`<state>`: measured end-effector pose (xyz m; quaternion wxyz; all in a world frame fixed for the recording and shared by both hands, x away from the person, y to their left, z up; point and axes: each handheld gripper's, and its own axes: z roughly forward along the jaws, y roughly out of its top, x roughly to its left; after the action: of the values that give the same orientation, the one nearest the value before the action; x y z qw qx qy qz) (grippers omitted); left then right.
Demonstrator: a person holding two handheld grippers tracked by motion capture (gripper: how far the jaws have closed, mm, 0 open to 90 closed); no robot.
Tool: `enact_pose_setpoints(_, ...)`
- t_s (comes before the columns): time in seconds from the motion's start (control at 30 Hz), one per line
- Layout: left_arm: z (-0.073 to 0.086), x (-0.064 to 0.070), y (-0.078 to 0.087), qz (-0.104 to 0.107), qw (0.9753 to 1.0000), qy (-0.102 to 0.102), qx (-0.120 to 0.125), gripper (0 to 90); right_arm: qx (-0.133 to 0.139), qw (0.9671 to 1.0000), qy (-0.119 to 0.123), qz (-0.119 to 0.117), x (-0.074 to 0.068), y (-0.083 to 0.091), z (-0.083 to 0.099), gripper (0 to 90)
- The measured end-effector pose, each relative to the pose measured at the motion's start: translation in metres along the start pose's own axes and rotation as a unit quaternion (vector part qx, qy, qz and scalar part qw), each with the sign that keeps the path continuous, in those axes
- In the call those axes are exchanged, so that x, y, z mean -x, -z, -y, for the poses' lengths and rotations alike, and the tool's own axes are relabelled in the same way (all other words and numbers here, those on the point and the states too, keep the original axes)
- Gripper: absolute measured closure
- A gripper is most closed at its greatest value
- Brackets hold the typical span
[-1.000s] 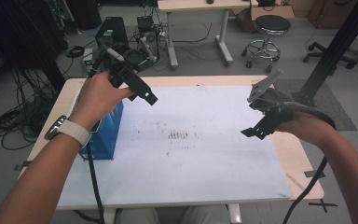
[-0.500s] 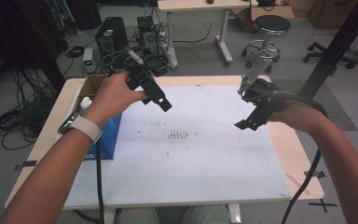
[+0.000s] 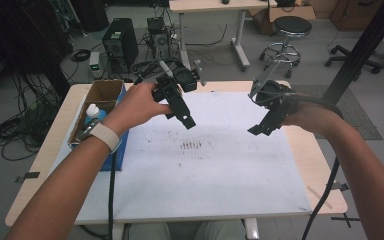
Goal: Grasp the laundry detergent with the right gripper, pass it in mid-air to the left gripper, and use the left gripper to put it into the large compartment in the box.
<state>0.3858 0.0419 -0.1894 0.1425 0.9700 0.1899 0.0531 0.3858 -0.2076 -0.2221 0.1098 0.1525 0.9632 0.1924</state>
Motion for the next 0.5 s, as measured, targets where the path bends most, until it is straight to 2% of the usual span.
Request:
enact_pose_setpoints(0.2,-0.006,0.005,-0.008,0.01,0.9995,-0.029,-0.007,8.0,-0.006,1.0,0.002,-0.006,0.004,-0.005,-0.003,5.2)
enact_pose_setpoints(0.33,-0.008,0.006,-0.012,0.012,0.9991,-0.036,-0.019,8.1,-0.012,0.9999,0.004,-0.009,0.006,-0.007,-0.004,5.3)
enact_pose_setpoints(0.5,-0.008,0.006,-0.014,0.014,0.9989,-0.039,-0.023,8.1,-0.014,0.9998,0.004,-0.012,0.007,-0.007,-0.004,5.2)
